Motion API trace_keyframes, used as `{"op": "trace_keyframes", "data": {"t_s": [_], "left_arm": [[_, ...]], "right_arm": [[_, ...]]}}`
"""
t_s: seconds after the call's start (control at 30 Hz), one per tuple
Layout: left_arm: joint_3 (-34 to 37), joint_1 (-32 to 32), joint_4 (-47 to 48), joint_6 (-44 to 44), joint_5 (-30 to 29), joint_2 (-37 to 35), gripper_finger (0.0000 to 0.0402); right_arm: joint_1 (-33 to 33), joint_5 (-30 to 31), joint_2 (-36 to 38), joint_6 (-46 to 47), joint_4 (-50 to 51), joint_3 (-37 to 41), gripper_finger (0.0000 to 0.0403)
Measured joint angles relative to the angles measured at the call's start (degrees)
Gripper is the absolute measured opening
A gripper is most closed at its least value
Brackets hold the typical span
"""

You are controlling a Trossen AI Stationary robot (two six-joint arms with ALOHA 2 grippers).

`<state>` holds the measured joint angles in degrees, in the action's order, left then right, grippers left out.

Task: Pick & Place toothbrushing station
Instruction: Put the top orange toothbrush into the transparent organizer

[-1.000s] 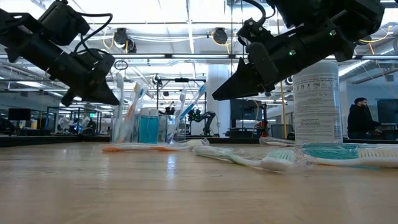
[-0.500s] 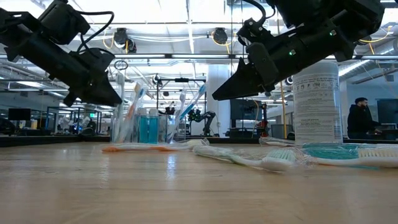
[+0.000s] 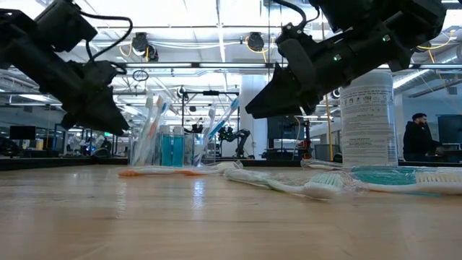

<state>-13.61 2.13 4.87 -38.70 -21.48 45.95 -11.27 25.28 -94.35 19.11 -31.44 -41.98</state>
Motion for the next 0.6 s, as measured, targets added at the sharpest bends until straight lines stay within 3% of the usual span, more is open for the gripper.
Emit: {"op": "trace_keyframes", "data": {"t_s": [0.1,0.3,0.47,0.6], "left_arm": [[0.0,-2.0,-3.6,-0.3,-3.1,-0.7,0.0136],[0.0,-9.1,-11.3,3.7,-3.2,-0.2,0.0136],[0.0,-15.2,-12.1,4.0,-8.1,-0.1,0.0136],[0.0,-18.2,-12.0,3.7,-12.3,-0.1,0.0136]], "right_arm": [[0.2,0.1,-0.5,4.3,-0.4,0.0,0.0171],[0.9,0.2,-5.6,6.1,-7.9,0.0,0.0171],[2.6,0.6,-12.4,11.3,-18.1,-0.1,0.0171],[3.9,3.5,-16.6,18.1,-20.6,-0.1,0.0171]]}}
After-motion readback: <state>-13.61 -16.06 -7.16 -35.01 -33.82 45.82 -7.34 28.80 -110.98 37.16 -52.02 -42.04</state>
